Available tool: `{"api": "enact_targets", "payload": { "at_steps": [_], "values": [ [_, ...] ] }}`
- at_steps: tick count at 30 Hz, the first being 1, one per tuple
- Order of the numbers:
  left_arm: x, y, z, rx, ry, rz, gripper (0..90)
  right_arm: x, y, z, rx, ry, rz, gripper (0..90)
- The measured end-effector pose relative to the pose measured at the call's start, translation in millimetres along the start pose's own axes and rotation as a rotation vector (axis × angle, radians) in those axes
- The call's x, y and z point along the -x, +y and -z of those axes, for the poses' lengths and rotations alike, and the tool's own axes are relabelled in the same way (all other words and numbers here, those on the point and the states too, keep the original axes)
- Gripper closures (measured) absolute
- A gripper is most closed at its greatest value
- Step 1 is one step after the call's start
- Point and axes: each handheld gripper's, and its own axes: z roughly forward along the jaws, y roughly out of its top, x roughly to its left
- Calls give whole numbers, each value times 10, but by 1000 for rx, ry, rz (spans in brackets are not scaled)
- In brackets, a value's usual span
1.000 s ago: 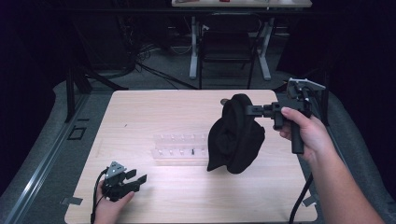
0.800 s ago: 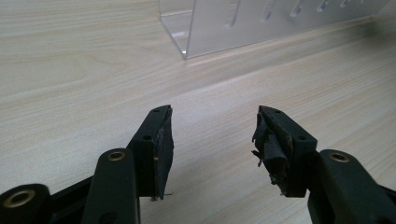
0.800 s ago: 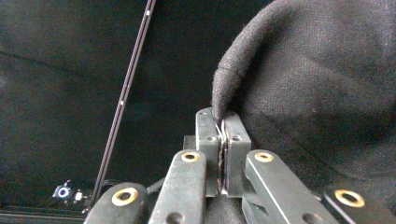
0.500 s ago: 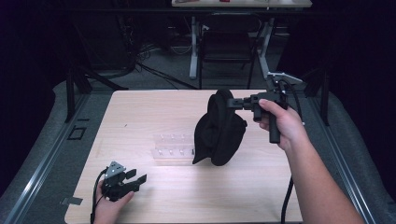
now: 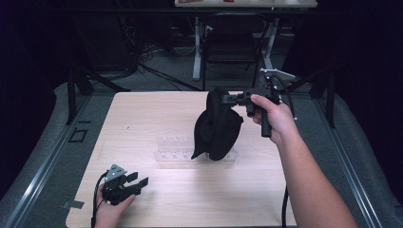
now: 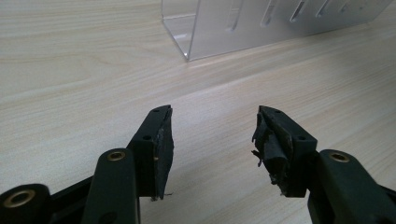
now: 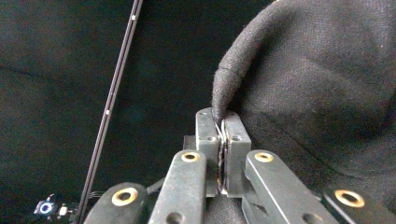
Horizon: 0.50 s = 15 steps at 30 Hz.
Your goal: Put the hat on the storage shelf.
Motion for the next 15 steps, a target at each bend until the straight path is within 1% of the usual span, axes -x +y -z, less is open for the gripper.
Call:
{"api": "enact_targets", "payload": {
  "at_steps": [4, 8, 9, 11, 12, 13, 14, 15],
  "values": [
    [7, 2, -11, 2, 0, 0, 466, 18, 45, -48, -2, -4, 0, 884],
    [24, 10, -2, -9, 0, -16, 465, 4, 62, -76, -11, -5, 8, 884],
    [39, 11, -11, 1, -4, -14, 465, -5, 56, -97, -11, 0, 9, 883],
    [48, 18, -9, -3, -5, -19, 467, -7, 41, -124, -13, 7, 11, 883],
    [54, 20, -13, 3, -7, -20, 467, -7, 41, -124, -13, 7, 11, 883],
    [74, 34, -17, 7, -16, -20, 471, -2, 27, -143, -9, 16, 6, 883],
    [74, 34, -17, 7, -16, -20, 474, -2, 27, -143, -9, 16, 6, 883],
    [103, 57, -10, 20, -26, -19, 477, 11, 17, -157, -1, 24, 1, 883]
  ]
}}
